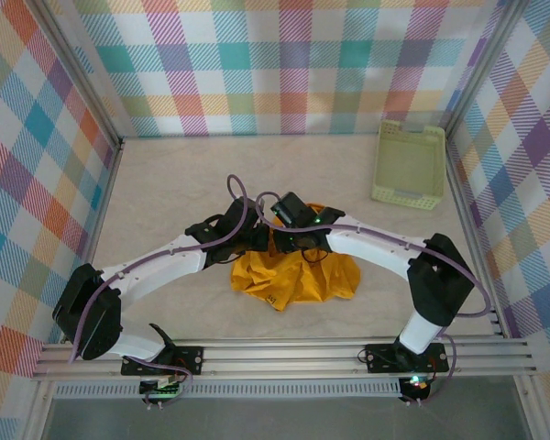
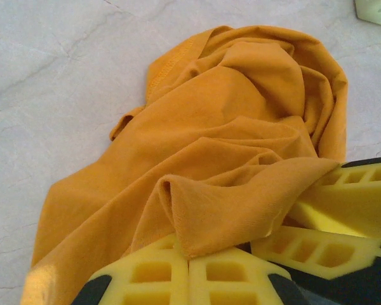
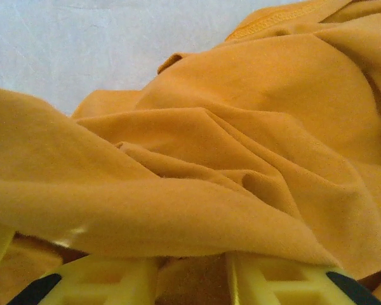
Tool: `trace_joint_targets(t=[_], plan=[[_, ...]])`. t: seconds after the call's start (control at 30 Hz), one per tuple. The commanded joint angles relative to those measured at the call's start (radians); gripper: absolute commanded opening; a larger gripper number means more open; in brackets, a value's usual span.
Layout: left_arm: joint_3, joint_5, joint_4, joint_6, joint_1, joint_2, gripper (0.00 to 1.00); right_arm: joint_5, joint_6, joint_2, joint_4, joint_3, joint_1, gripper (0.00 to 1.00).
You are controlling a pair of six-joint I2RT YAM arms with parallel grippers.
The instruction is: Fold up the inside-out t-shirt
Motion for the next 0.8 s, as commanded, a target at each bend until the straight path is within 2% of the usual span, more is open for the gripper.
trace_joint_targets(t=[0.0, 0.1, 0.27, 0.43, 0.63, 0.77], plan=[[0.01, 0.008, 0.02, -0.012, 0.005, -0.01, 0.0, 0.006, 0.01, 0.015, -0.019, 0.029, 0.006, 0.36], [0.007, 0.008, 0.02, -0.014, 0.006, -0.015, 0.0, 0.013, 0.013, 0.026, -0.028, 0.038, 0.006, 0.34], [0.008, 0.002, 0.02, -0.01, 0.005, -0.019, 0.0, 0.002, 0.01, 0.003, -0.024, 0.031, 0.006, 0.16], [0.02, -0.003, 0.012, -0.009, 0.006, -0.004, 0.0, -0.03, 0.006, -0.063, -0.029, 0.025, 0.013, 0.03], [0.064, -0.032, -0.032, 0.002, 0.006, 0.019, 0.0, -0.1, 0.004, -0.213, -0.038, -0.013, 0.028, 0.0], [0.092, -0.036, -0.046, 0.014, 0.01, 0.029, 0.0, -0.09, 0.021, -0.344, -0.055, -0.059, 0.026, 0.0]])
